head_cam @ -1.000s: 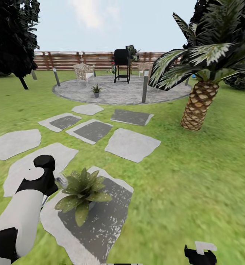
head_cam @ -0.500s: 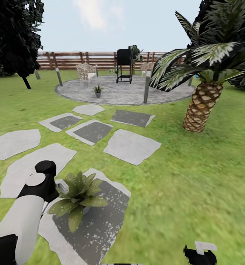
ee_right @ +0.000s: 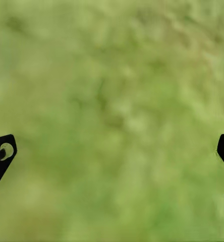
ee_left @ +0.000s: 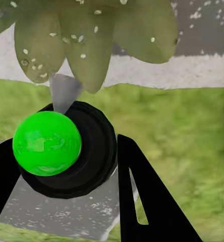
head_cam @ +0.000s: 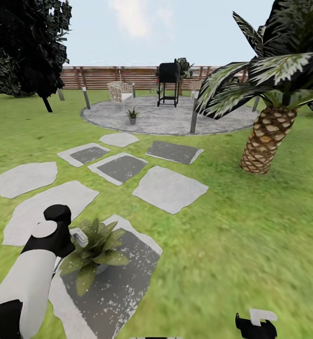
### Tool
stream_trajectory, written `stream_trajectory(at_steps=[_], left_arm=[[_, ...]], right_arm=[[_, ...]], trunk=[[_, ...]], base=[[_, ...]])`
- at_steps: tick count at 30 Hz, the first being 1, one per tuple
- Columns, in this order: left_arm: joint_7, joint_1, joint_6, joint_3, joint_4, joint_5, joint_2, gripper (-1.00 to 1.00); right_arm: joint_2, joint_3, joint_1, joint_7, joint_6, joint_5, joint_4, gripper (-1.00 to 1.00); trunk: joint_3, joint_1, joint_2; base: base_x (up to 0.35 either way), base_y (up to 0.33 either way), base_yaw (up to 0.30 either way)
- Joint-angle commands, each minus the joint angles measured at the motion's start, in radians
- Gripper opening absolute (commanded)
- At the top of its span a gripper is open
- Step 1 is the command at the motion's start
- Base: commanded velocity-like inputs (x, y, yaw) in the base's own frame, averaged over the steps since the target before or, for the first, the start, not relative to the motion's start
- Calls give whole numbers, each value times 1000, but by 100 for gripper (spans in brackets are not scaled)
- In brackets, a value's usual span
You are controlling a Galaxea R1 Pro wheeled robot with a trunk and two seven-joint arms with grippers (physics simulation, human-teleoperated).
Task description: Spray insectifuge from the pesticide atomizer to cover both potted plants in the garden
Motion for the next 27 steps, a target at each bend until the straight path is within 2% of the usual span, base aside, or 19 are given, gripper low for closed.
stream_trajectory(at_steps=[1, 6, 14, 17, 20, 25, 27], left_arm=[[-9, -1, 9, 3, -1, -8, 0, -100], [-9, -1, 9, 6, -2, -8, 2, -100], [-9, -1, 9, 2, -4, -8, 11, -100], [-9, -2, 9, 2, -25, -8, 13, -100], [-9, -2, 9, 5, -96, -9, 13, -100], [-9, 5, 9, 5, -100, -8, 14, -100], [-9, 39, 9, 6, -98, -8, 15, -100]], right_arm=[[0, -7, -1, -4, -3, 11, 2, 100], [0, -7, -1, -4, -3, 11, 2, 100], [0, -7, -1, -4, -3, 11, 2, 100], [0, -7, -1, -5, -3, 11, 1, 100], [0, -7, -1, -5, -3, 11, 2, 100], [0, -7, -1, -4, -3, 11, 2, 100], [0, -7, -1, -4, -3, 11, 2, 100]], trunk=[[-1, 0, 0], [-1, 0, 0], [-1, 0, 0], [-1, 0, 0], [-1, 0, 0], [-1, 0, 0], [-1, 0, 0]], base=[[203, -181, 7], [225, -67, 2], [18, -2, 16], [0, 0, 225], [0, 0, 273], [0, 0, 278], [0, 0, 278]])
